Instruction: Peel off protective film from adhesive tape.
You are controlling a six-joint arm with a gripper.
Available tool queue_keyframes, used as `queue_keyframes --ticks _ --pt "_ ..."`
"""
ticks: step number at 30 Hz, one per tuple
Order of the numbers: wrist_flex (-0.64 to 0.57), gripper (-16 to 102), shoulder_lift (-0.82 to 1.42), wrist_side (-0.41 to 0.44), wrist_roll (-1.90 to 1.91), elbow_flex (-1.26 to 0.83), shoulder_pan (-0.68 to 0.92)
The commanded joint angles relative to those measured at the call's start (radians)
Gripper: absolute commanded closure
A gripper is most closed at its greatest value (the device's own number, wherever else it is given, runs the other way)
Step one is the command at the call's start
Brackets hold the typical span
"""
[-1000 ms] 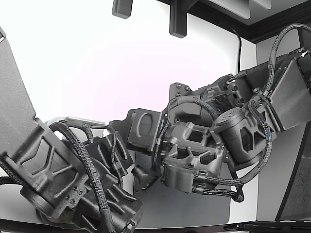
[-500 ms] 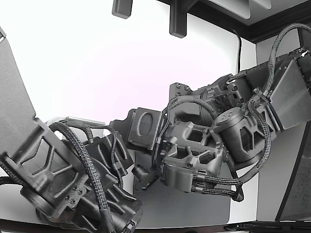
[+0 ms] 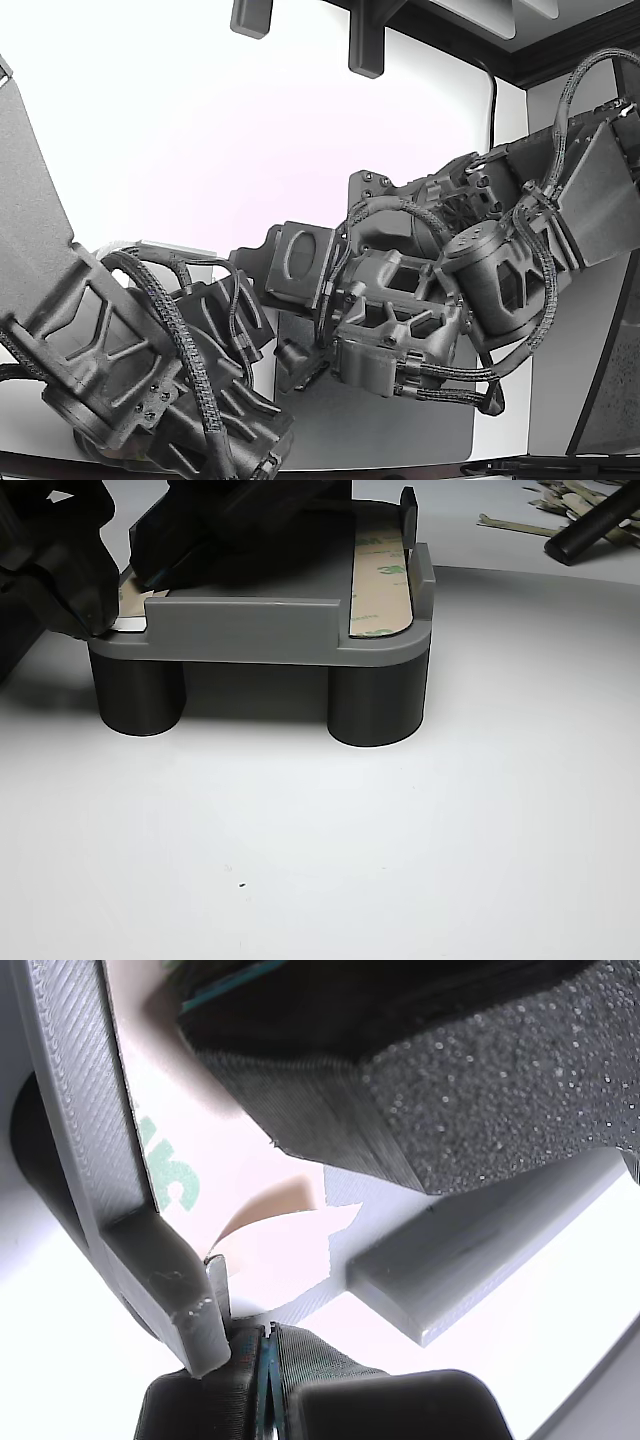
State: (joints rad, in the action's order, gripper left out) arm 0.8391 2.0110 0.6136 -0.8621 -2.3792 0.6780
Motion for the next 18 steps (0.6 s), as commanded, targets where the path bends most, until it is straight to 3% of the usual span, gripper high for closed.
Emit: queue_keyframes --ticks 1,18 --pt "0.008 97 0.018 -0.011 0.0 0.023 -0.006" --pt "-0.054 97 0.005 0.029 -0.025 0.015 -0.011"
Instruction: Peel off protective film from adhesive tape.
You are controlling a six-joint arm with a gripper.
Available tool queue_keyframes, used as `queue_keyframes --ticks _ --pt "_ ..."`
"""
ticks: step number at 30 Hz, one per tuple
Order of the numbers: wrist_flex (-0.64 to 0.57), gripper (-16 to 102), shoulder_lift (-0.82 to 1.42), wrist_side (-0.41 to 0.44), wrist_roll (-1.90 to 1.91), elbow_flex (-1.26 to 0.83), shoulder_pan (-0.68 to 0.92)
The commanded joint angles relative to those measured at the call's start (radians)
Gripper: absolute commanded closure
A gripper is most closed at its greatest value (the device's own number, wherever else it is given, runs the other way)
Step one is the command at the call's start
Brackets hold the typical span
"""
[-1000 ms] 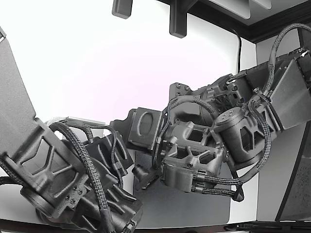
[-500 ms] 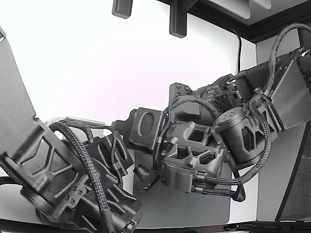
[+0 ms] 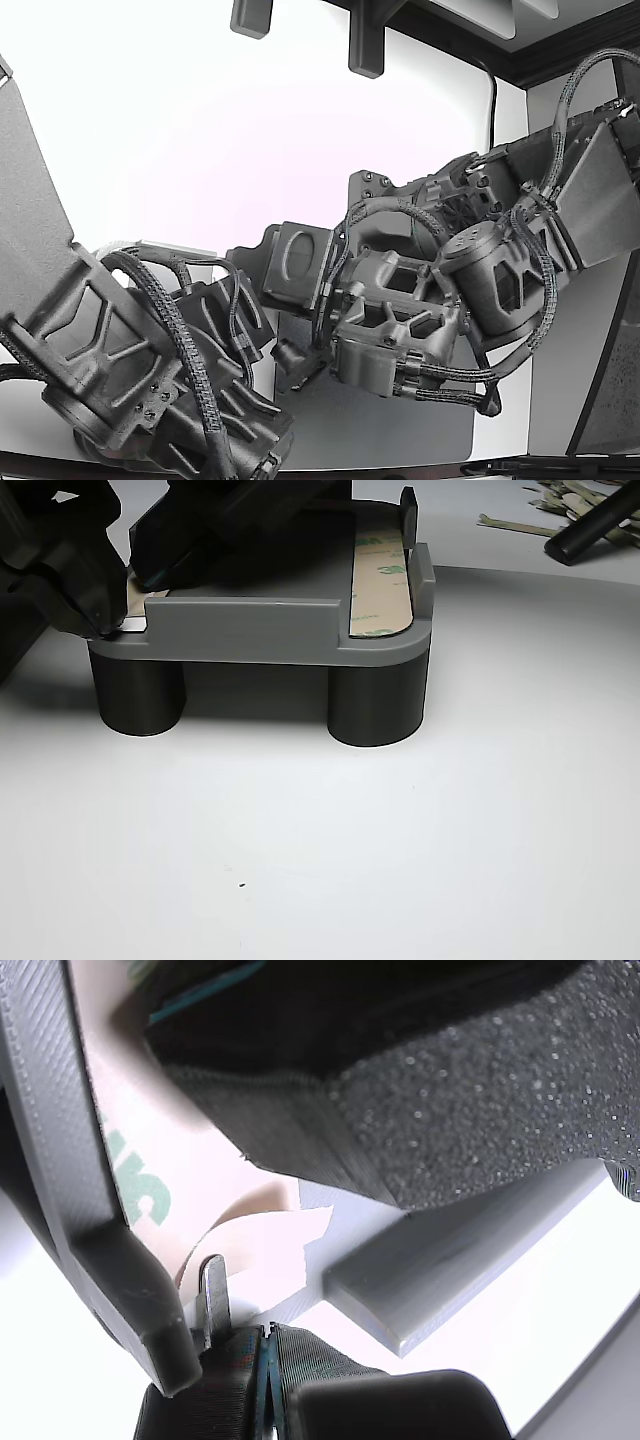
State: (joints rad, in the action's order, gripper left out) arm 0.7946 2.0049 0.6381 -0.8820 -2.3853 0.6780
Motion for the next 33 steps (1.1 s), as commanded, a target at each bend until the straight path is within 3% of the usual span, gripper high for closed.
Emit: queue_keyframes --ticks 1,16,29,33 --pt "-0.011 97 0.005 0.006 -0.005 0.025 -0.011" --pt "0.002 97 0.052 0.029 -0.014 0.015 -0.014" --pt "0.43 96 0.166 0.037 0.172 0.207 -0.014" --pt "0.443 54 0.324 0.038 0.379 0.158 -0.038"
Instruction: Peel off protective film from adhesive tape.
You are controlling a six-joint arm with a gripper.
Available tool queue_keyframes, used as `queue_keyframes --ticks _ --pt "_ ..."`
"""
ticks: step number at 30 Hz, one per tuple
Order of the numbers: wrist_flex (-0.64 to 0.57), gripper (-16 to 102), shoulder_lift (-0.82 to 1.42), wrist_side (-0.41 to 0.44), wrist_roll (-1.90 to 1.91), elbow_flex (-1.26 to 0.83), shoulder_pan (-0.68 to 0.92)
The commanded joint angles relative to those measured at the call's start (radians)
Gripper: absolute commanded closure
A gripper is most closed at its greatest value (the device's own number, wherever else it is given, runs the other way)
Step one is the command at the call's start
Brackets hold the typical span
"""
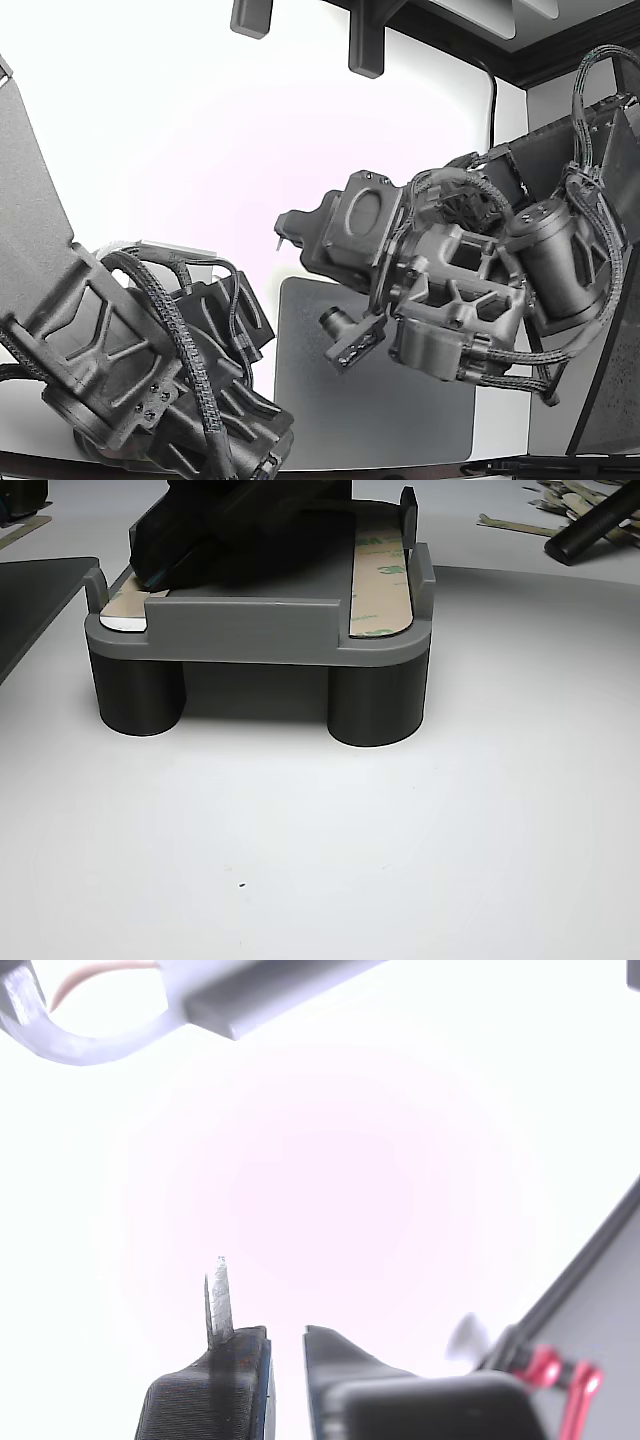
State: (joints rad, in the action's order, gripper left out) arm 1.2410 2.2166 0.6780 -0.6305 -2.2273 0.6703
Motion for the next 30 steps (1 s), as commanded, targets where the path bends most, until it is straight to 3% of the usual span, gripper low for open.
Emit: queue_keyframes --ticks 1,3,5,7,10,12,16,19,22,26,30 --pt "-0.003 49 0.164 -0.034 0.132 -0.012 -0.061" --pt "-0.023 34 0.258 -0.092 0.15 -0.035 -0.137" --pt "-0.041 32 0.336 -0.143 0.175 -0.049 -0.21" --pt "-0.055 17 0.391 -0.199 0.235 -0.048 -0.279" --pt "-0.037 8 0.443 -0.304 0.295 -0.025 -0.396" --pt "-0.06 -14 0.495 -0.374 0.367 -0.028 -0.445" --pt "-0.176 -14 0.589 -0.488 0.514 -0.098 -0.526" --pt "-0.281 -14 0.621 -0.497 0.684 -0.19 -0.528" --pt "-0.267 -14 0.666 -0.497 0.776 -0.242 -0.551" --pt "-0.273 -14 0.738 -0.627 0.729 -0.353 -0.727" --pt "-0.273 -14 0.738 -0.692 0.718 -0.411 -0.801"
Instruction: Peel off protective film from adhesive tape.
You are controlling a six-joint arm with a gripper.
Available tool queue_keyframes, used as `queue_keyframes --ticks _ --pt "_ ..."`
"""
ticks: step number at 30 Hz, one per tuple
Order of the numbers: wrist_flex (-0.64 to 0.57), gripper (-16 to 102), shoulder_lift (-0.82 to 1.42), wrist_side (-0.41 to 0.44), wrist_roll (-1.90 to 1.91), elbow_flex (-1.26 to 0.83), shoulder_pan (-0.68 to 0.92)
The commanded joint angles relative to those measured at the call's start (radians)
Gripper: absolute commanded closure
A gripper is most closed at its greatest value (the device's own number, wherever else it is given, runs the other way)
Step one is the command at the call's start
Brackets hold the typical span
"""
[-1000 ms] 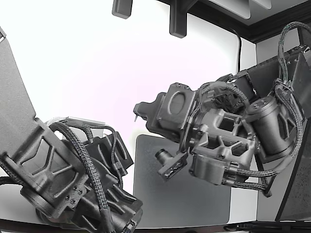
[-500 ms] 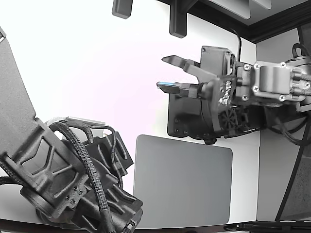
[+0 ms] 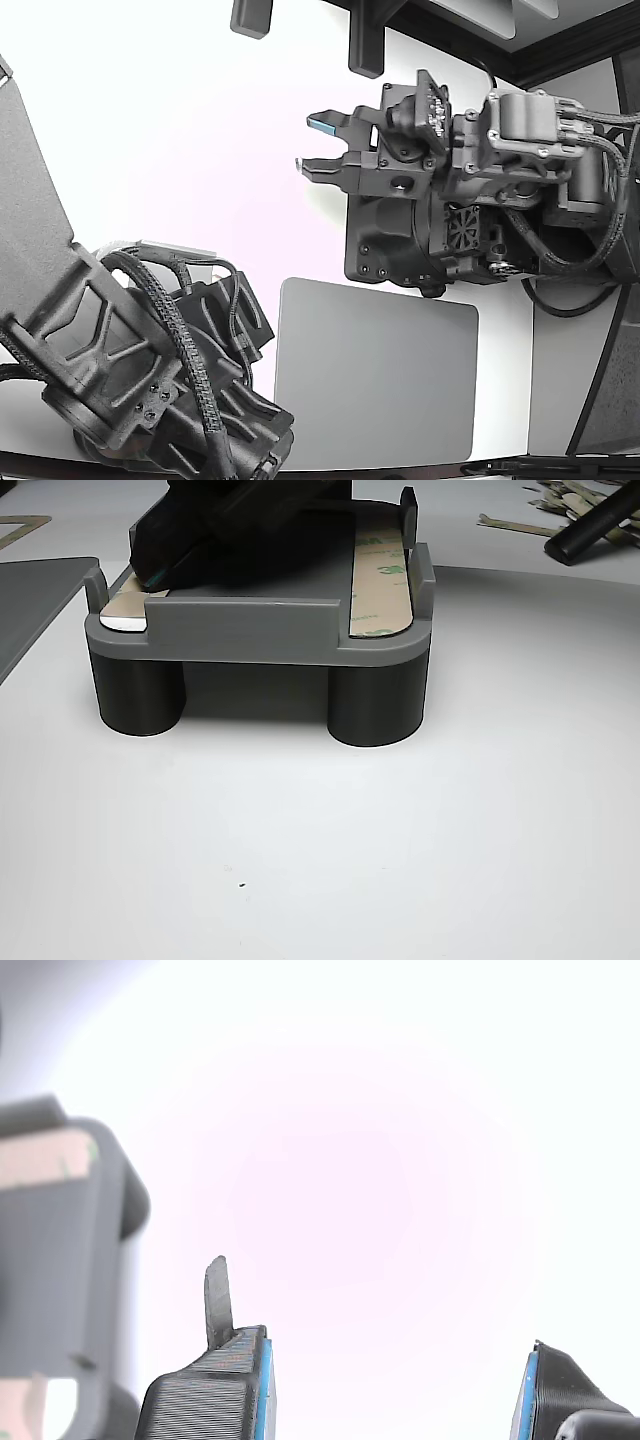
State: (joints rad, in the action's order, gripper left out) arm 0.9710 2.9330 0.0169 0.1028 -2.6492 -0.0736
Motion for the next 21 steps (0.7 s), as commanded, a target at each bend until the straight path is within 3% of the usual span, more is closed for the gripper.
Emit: queue_keyframes --ticks 1,21 --pt "-0.003 -14 0.021 -0.035 -0.018 0.012 -0.057" --pt "-0.008 -14 0.021 -0.04 -0.025 0.011 -0.055"
